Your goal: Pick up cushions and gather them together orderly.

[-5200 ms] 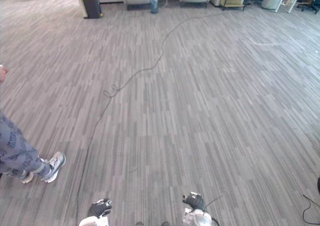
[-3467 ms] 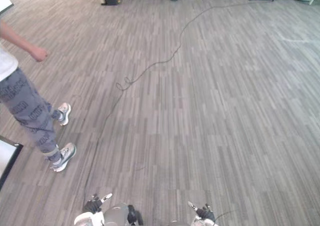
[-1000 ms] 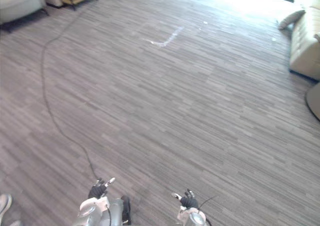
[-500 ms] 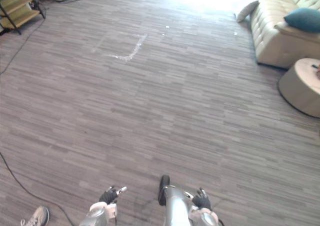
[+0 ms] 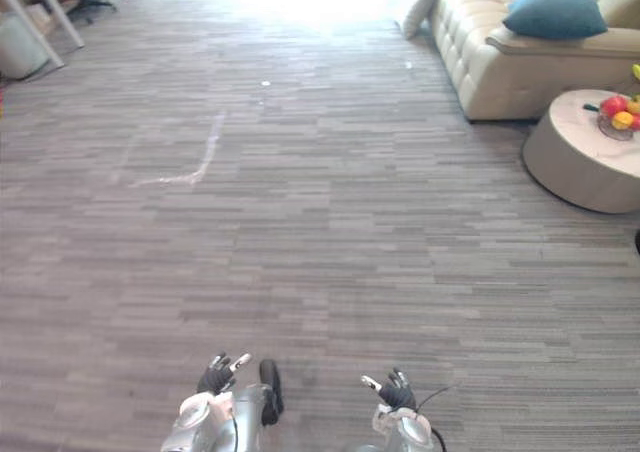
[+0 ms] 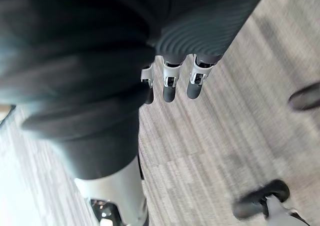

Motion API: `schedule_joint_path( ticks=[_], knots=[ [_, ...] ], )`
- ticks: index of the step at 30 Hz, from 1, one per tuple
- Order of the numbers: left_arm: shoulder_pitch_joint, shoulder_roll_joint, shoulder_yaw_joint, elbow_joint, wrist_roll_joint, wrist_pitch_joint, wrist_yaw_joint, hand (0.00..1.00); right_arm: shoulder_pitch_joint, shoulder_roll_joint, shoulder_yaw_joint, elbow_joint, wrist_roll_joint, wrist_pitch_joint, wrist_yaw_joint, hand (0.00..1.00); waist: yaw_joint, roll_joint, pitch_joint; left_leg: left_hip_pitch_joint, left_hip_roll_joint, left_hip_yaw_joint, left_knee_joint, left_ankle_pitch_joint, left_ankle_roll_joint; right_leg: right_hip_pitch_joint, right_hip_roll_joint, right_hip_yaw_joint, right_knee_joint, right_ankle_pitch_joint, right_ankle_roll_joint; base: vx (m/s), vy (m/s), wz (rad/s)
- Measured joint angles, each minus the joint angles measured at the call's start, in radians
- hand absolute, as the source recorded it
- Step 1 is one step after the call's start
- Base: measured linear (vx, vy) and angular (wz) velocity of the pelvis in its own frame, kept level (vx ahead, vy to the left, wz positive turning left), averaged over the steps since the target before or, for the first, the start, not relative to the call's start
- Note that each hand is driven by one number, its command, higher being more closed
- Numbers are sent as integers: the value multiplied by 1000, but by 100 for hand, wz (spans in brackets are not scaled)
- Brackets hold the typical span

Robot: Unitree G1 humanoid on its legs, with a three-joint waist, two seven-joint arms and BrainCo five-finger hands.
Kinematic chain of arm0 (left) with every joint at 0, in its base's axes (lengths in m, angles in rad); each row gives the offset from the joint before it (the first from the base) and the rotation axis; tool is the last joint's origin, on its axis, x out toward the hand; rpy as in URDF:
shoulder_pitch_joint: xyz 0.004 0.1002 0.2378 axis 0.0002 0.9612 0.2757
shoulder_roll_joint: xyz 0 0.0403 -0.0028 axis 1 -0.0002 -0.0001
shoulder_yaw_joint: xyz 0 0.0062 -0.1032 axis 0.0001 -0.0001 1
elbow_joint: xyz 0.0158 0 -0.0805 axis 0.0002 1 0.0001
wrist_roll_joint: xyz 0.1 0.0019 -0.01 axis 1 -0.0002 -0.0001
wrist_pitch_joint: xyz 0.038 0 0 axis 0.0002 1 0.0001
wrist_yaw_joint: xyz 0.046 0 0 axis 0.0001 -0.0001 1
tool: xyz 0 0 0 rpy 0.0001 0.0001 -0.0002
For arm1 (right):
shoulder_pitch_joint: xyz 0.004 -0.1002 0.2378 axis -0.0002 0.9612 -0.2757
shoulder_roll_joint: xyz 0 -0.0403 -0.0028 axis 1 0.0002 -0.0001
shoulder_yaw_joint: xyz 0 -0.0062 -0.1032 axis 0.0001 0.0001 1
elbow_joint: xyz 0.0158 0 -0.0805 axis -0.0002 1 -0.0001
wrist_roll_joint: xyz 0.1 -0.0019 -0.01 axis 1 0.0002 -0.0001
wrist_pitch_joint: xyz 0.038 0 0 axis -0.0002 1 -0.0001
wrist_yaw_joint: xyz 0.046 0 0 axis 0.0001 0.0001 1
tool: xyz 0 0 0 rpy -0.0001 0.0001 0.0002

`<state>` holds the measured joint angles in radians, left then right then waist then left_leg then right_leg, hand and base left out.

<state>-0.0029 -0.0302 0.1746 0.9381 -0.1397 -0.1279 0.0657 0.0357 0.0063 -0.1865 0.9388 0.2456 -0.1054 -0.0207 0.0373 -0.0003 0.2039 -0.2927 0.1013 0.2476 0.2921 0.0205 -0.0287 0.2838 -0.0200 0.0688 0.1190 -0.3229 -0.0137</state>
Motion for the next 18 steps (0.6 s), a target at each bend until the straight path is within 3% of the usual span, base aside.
schedule_joint_path(
  ticks=[1,2,3,4,5,6,7,8,10,11,12,14,15,16,17,18],
  knots=[
    [-3,15,0,4,0,3,0,0,7,14,3,-6,-1,1,2,0,-3,-34,-16,-1,-16,49,49,-55,37,-45,-46,13,89,6,29,892,366,-76],
    [-3,17,2,5,-2,3,1,0,9,16,3,-6,-4,0,2,0,0,-39,-17,5,-19,58,57,-69,38,-62,-51,17,131,9,40,576,235,-55],
    [-3,20,3,6,-3,1,6,0,14,21,3,-6,-7,1,1,0,8,-53,-14,45,-32,85,59,-104,43,-105,-68,25,270,19,58,656,293,-63],
    [-1,24,1,10,-12,7,13,0,25,23,4,-8,-9,0,2,0,5,-61,-8,162,-65,100,21,-174,40,-259,-103,1,666,154,190,753,321,-52],
    [-1,25,-1,27,-12,11,15,0,26,20,4,-24,-8,-4,4,0,-7,-56,-5,213,-74,96,14,-201,42,-316,-111,-17,808,166,193,614,258,-26],
    [0,25,-9,37,-12,13,16,0,25,17,4,-30,-9,-6,3,0,-15,-50,-2,249,-77,92,5,-216,44,-339,-112,-32,864,156,180,568,187,10],
    [-1,17,-37,53,-11,16,16,0,32,3,4,-56,-9,-6,3,0,-30,-30,3,350,-76,89,-35,-247,48,-408,-120,-103,937,116,144,553,148,8],
    [-3,9,-57,55,-10,16,15,0,42,-5,2,-80,-9,-9,5,0,-32,-10,1,441,-69,84,-102,-268,42,-509,-132,-215,917,75,99,666,165,10],
    [-7,9,-60,60,-10,16,14,0,42,-8,1,-92,-9,-13,5,0,-36,-8,7,491,-65,72,-136,-273,43,-566,-138,-282,852,50,66,462,54,27],
    [-11,10,-70,80,-9,18,14,0,43,-10,-15,-93,-9,-18,5,0,-47,-13,10,544,-60,66,-177,-273,43,-622,-137,-335,714,50,58,592,-9,51],
    [-16,10,-83,87,-8,20,11,0,46,-10,-26,-90,-8,-20,5,0,-51,-18,13,581,-59,60,-195,-277,44,-648,-137,-347,618,68,58,739,-71,76],
    [-15,3,-95,95,-3,26,8,0,52,-14,-48,-73,-7,-19,2,0,-58,-19,14,641,-55,30,-230,-304,42,-679,-133,-356,375,171,66,659,-142,70],
    [-4,3,-93,95,6,26,6,0,62,-14,-50,-75,-3,-20,3,0,-59,-30,12,686,-67,13,-245,-315,34,-683,-136,-333,277,257,58,736,-206,65],
    [2,-1,-79,98,21,26,-3,0,58,-16,-51,-70,-4,-19,3,0,-75,-24,6,725,-56,-11,-235,-318,30,-687,-134,-307,369,299,-3,745,-220,49],
    [3,-12,-73,97,23,26,-6,0,49,-24,-51,-69,-8,-19,3,0,-77,-9,8,733,-42,-10,-218,-307,13,-690,-134,-312,417,252,-6,732,-239,31],
    [5,-28,-64,98,26,26,-10,0,38,-30,-58,-71,-9,-18,4,0,-77,22,8,725,-18,-14,-150,-282,-30,-686,-134,-322,482,184,-31,702,-269,10]
  ],
)
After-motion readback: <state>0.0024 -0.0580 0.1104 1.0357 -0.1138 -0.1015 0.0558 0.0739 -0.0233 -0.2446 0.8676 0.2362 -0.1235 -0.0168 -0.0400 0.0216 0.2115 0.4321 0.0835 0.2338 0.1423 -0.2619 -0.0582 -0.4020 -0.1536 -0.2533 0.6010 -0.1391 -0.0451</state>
